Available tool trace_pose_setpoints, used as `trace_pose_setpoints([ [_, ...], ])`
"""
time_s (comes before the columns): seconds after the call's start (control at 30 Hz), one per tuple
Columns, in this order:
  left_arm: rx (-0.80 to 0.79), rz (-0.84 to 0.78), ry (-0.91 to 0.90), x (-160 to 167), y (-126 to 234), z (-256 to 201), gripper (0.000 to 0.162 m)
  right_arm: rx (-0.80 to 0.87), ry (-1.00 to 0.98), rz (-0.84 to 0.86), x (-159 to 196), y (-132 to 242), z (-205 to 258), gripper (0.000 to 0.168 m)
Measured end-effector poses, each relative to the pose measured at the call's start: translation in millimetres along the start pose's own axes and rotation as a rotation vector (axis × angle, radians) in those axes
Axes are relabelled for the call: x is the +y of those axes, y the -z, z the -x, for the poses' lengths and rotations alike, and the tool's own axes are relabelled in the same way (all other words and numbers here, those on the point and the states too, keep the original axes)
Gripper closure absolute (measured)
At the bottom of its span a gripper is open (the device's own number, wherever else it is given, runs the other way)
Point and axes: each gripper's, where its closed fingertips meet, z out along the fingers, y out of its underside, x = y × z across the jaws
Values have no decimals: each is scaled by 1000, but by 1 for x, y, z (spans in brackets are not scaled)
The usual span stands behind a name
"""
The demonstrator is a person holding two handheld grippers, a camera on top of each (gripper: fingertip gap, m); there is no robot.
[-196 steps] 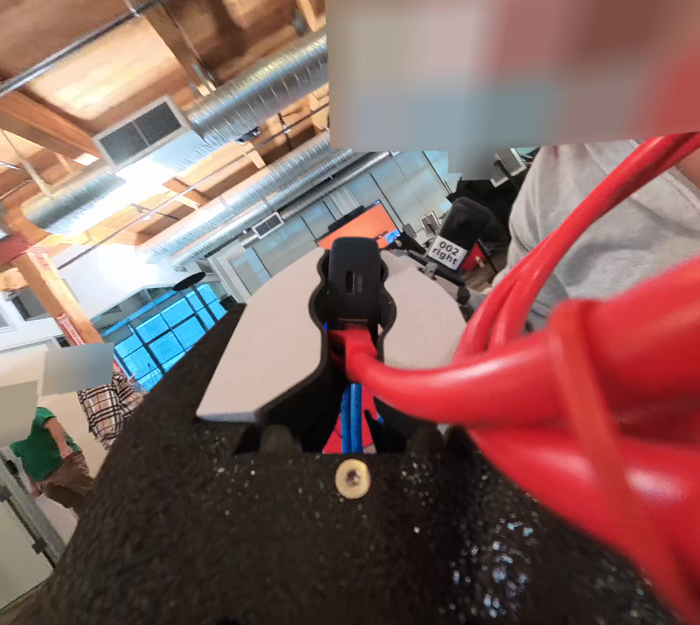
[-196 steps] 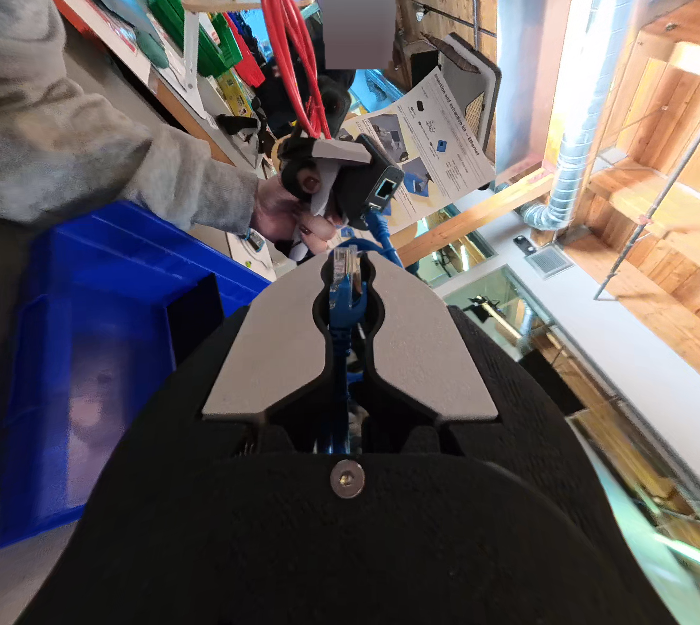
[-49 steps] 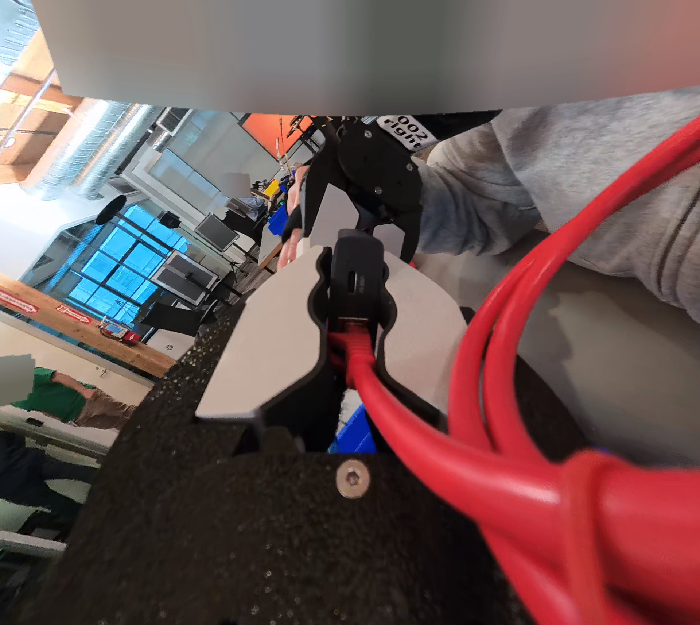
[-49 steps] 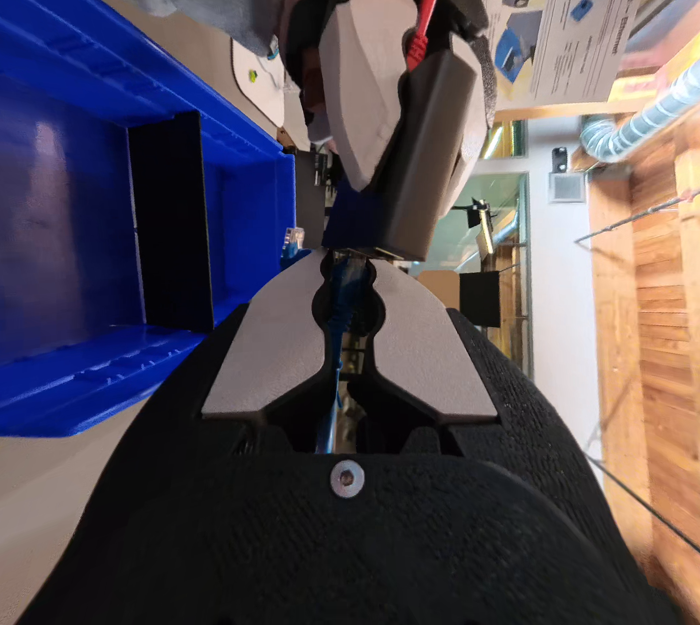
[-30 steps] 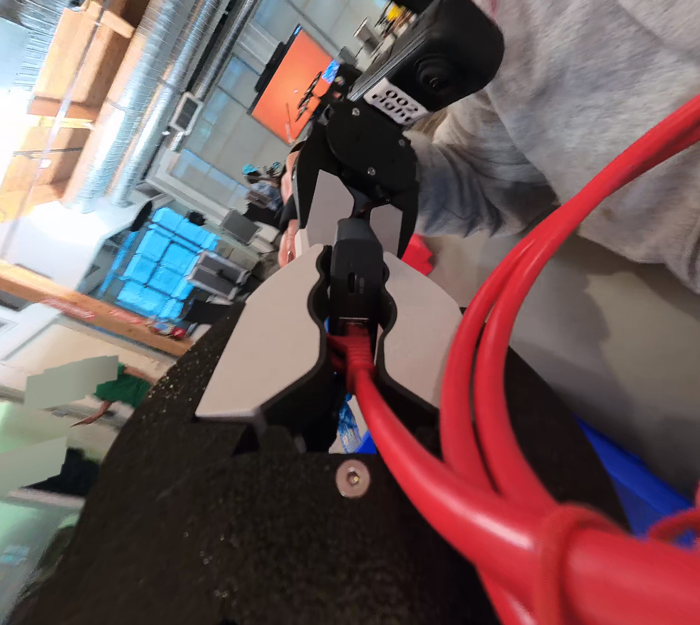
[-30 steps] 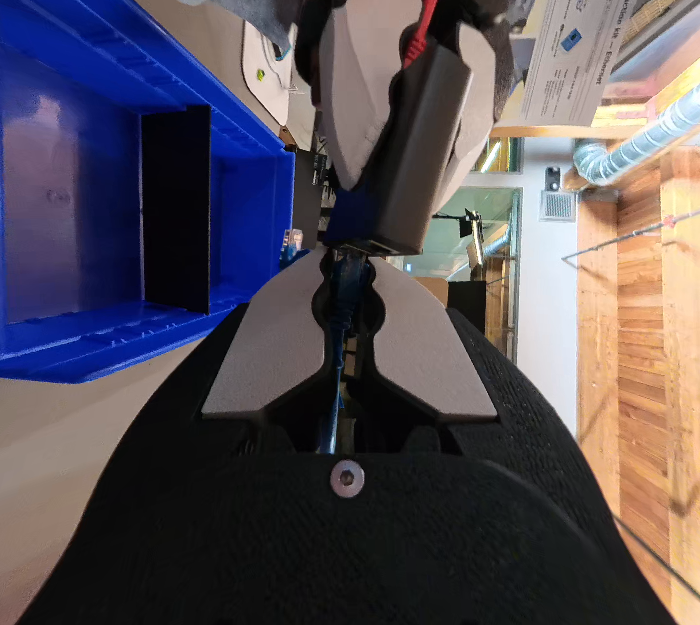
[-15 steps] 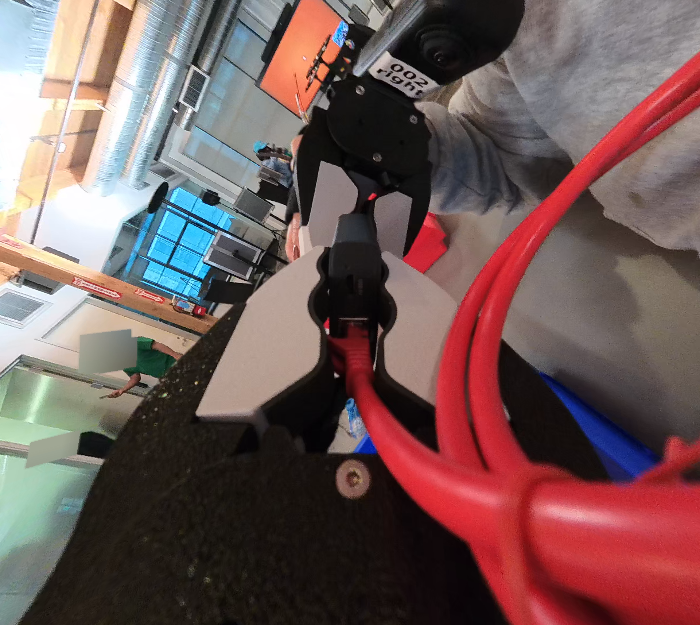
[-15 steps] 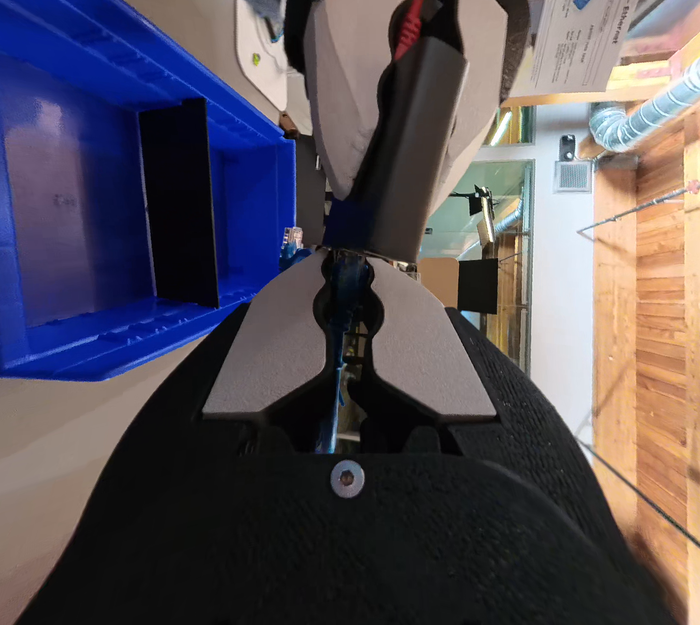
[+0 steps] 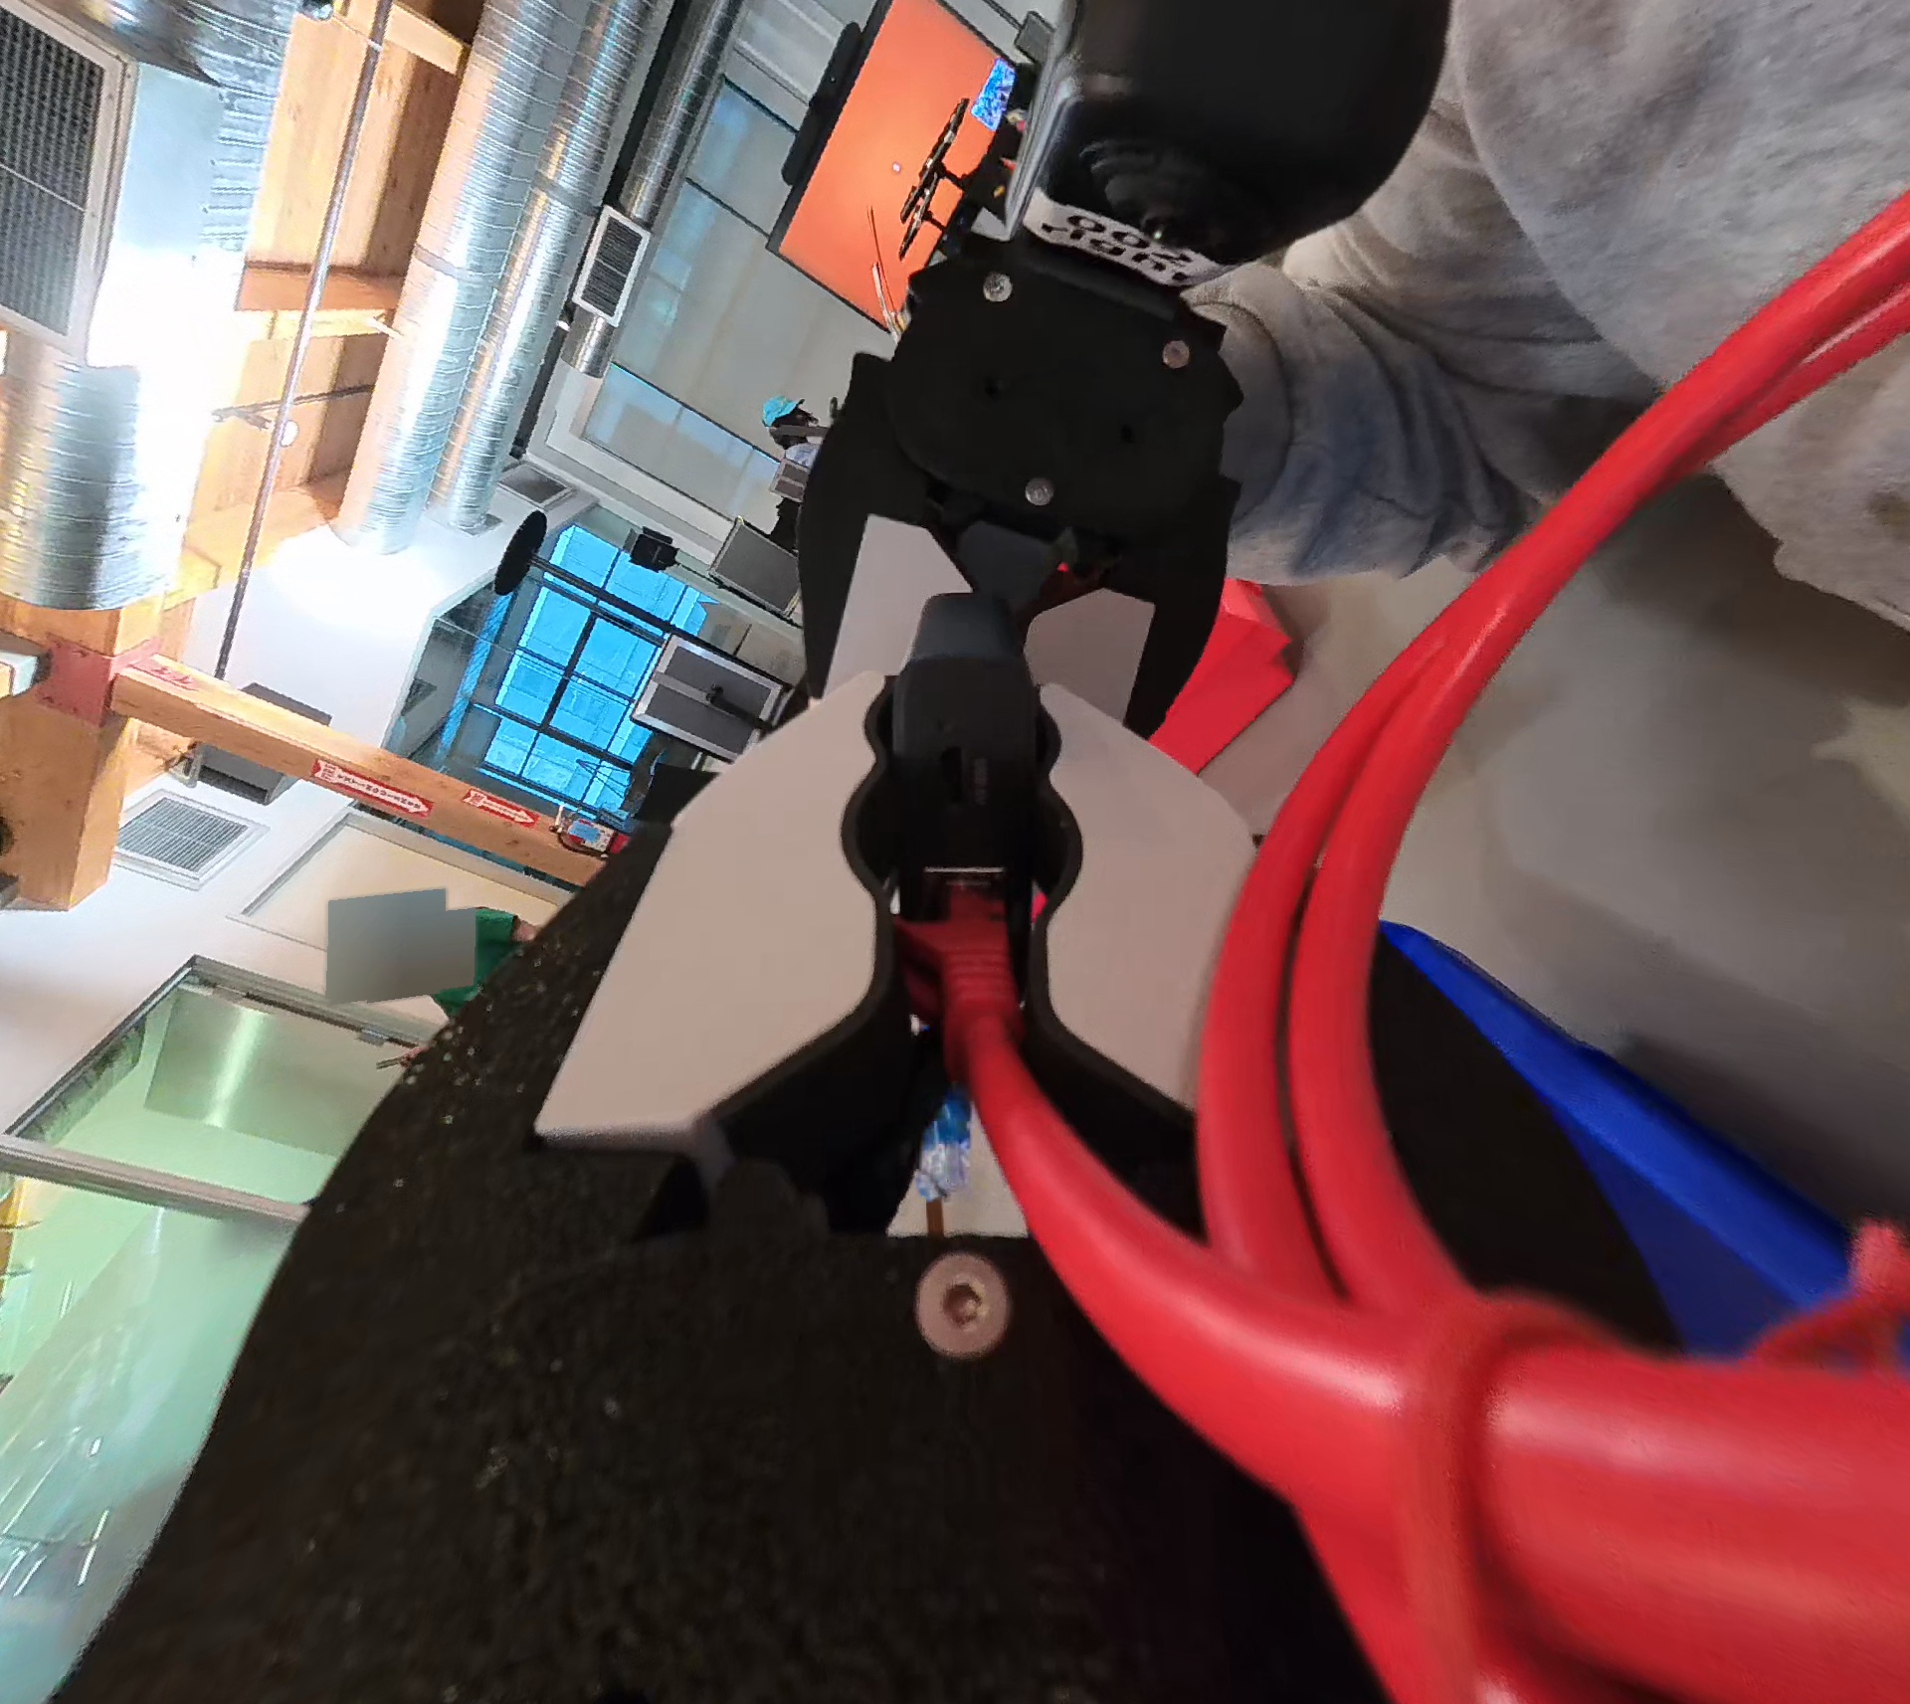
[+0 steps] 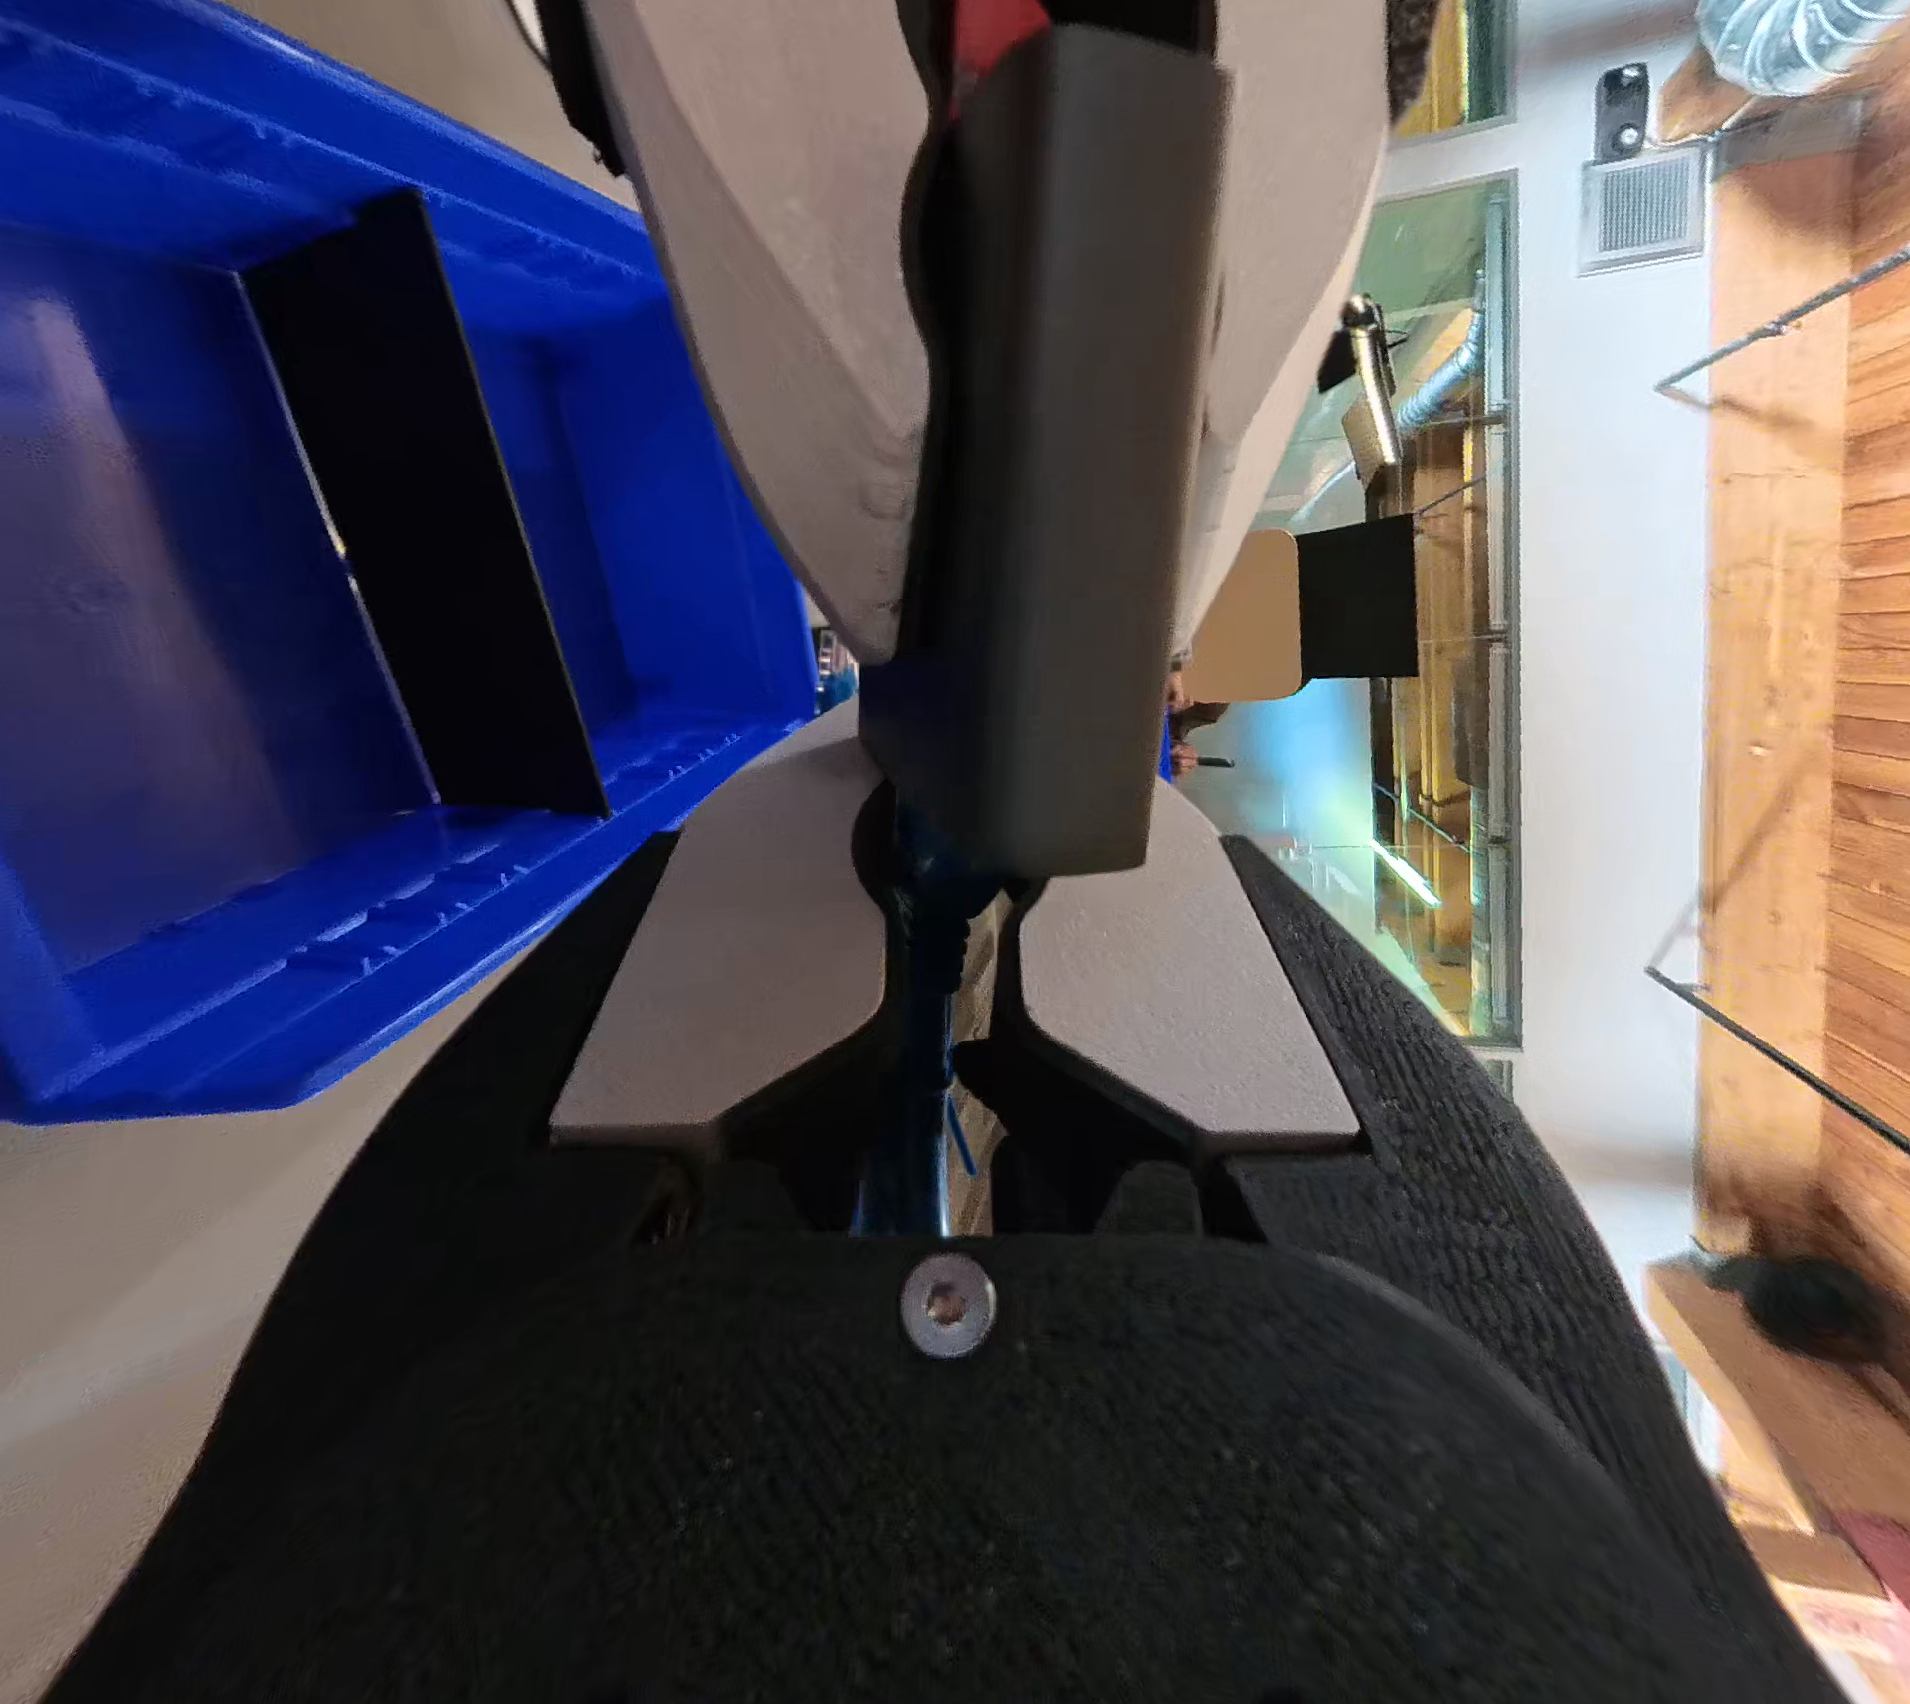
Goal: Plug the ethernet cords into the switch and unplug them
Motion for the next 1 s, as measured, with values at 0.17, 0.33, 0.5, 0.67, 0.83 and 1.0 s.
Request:
trace_pose_setpoints([
  [0.17, 71, 39, 36, 4, 2, -10, 137, 2, 203, 14, -1, -3, 9, 158],
  [0.33, 104, 48, 52, 3, 3, -15, 137, -18, 347, 0, -2, 0, 13, 157],
  [0.5, 114, 43, 45, 1, -1, -17, 141, -31, 439, -10, 0, 8, 12, 157],
  [0.67, 46, 57, 67, -1, 26, -2, 141, 10, 491, 256, 64, 14, -10, 158],
  [0.83, -143, 0, 45, -7, 52, 27, 141, -9, 256, 339, 114, 32, -22, 158],
  [1.0, -109, 9, 125, 14, 36, 25, 141, -104, -147, 285, 178, 57, -33, 157],
])
